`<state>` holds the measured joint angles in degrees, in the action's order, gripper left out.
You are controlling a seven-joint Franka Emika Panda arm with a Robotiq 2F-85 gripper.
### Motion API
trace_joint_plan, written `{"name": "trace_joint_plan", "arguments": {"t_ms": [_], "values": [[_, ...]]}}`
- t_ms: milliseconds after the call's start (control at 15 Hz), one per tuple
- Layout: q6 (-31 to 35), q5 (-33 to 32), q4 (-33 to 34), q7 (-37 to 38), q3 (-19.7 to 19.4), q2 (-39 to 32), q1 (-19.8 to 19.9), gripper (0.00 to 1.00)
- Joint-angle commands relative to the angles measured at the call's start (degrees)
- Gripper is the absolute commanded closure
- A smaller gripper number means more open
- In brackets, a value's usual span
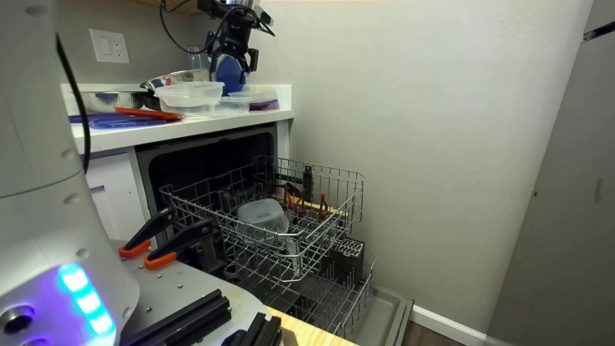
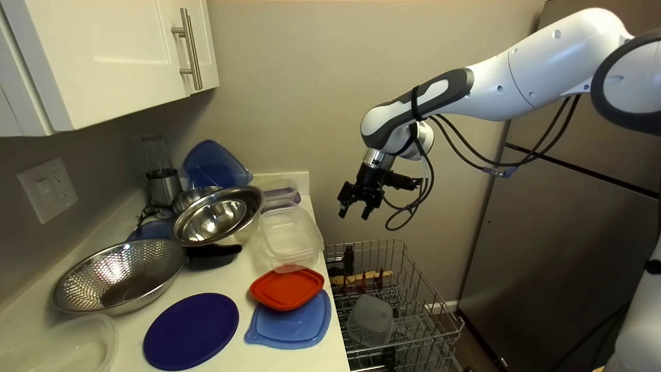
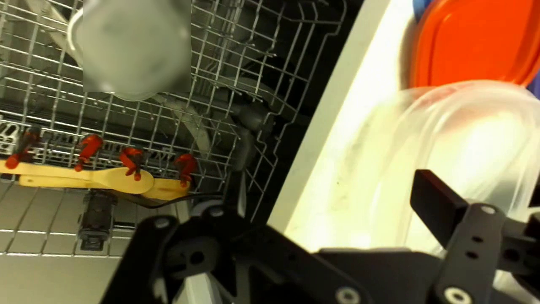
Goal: Lift the lunch box on top and put it on the dish rack in the dishwasher
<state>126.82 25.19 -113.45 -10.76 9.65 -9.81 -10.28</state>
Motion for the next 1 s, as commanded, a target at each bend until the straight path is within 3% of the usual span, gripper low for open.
{"name": "trace_joint_plan", "arguments": {"t_ms": [0,333,533,600,667,933], "values": [[-1.4,10.5,4.8,-6.8,1.8,-4.9,3.1,0.0],[-3.4,21.4,9.1,-23.4,3.9,-10.5,6.6,0.0],[-8.8,26.6,11.4,-31.9,4.6,-12.7,8.5,0.0],[-11.0,27.6,12.1,-33.6,4.3,-13.2,8.7,0.0],[-7.6,25.1,10.5,-29.2,2.7,-12.1,6.4,0.0],[-10.2,26.5,12.0,-31.9,2.5,-13.1,7.0,0.0]]}}
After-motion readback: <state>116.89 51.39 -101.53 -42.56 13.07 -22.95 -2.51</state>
